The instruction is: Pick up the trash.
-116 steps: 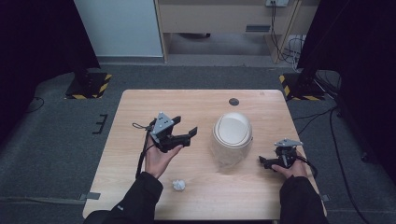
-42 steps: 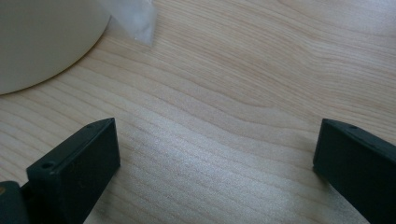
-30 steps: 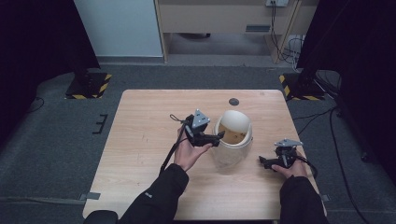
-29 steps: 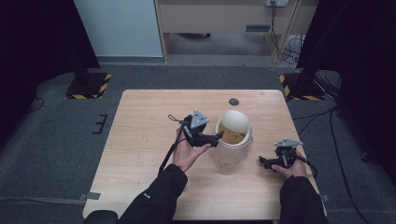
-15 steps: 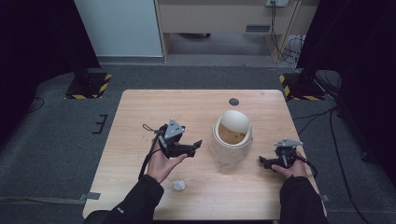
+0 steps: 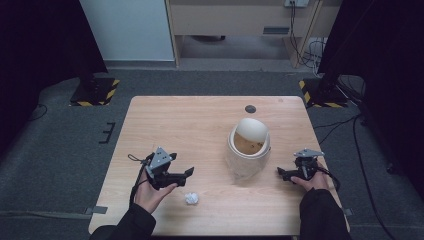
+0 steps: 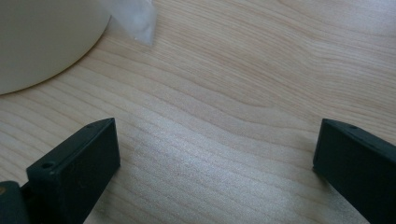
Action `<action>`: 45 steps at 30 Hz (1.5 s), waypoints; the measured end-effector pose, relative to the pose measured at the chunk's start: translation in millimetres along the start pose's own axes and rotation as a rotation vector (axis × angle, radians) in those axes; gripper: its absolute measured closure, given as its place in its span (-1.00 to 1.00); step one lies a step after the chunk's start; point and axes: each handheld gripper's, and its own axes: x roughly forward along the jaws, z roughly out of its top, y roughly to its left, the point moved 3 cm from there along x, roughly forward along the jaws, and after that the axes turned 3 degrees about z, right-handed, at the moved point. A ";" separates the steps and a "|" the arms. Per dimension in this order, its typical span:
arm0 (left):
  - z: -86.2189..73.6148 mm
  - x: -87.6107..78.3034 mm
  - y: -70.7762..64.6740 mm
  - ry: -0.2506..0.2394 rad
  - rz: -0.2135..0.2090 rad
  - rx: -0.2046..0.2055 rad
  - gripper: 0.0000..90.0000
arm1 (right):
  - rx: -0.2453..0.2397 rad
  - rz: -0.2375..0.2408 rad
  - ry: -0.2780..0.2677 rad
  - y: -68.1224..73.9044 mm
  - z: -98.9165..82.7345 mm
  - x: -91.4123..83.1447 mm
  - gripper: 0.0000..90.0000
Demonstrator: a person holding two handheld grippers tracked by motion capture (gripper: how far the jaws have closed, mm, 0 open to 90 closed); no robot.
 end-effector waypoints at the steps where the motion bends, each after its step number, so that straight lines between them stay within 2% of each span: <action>1: -2.3 -1.5 -0.6 0.000 -0.002 0.002 -0.64 | 0.000 0.000 0.000 0.0 0.0 0.0 -0.98; 6: -13.3 -5.6 -3.7 0.002 -0.014 -0.003 -0.64 | -0.003 0.002 0.000 0.0 0.0 0.0 -0.98; 7: -19.6 -5.5 -4.6 0.024 -0.020 -0.008 -0.64 | -0.002 0.002 0.000 0.0 0.0 0.0 -0.98; 17: -36.8 -5.2 -9.7 0.084 -0.064 -0.009 -0.62 | -0.003 0.002 0.000 0.4 -0.1 -0.1 -0.98; 20: -42.5 -3.3 -14.5 0.121 -0.083 0.002 -0.62 | -0.005 0.003 0.001 0.5 -0.2 -0.2 -0.98; 26: -49.4 2.4 -19.2 0.172 -0.088 0.008 -0.62 | -0.004 0.004 0.002 0.7 -0.3 -0.3 -0.98; 27: -52.6 5.0 -21.2 0.197 -0.094 0.010 -0.62 | -0.004 0.004 0.002 0.7 -0.3 -0.3 -0.98; 32: -57.3 8.5 -26.6 0.238 -0.103 0.041 -0.60 | -0.005 0.005 0.001 0.8 -0.3 -0.2 -0.98; 40: -65.5 13.4 -37.6 0.315 -0.135 0.082 -0.36 | -0.001 0.008 0.002 1.4 -0.3 -0.4 -0.98; 45: -67.8 15.6 -42.1 0.346 -0.148 0.102 -0.25 | -0.001 0.008 0.002 1.4 -0.3 -0.4 -0.98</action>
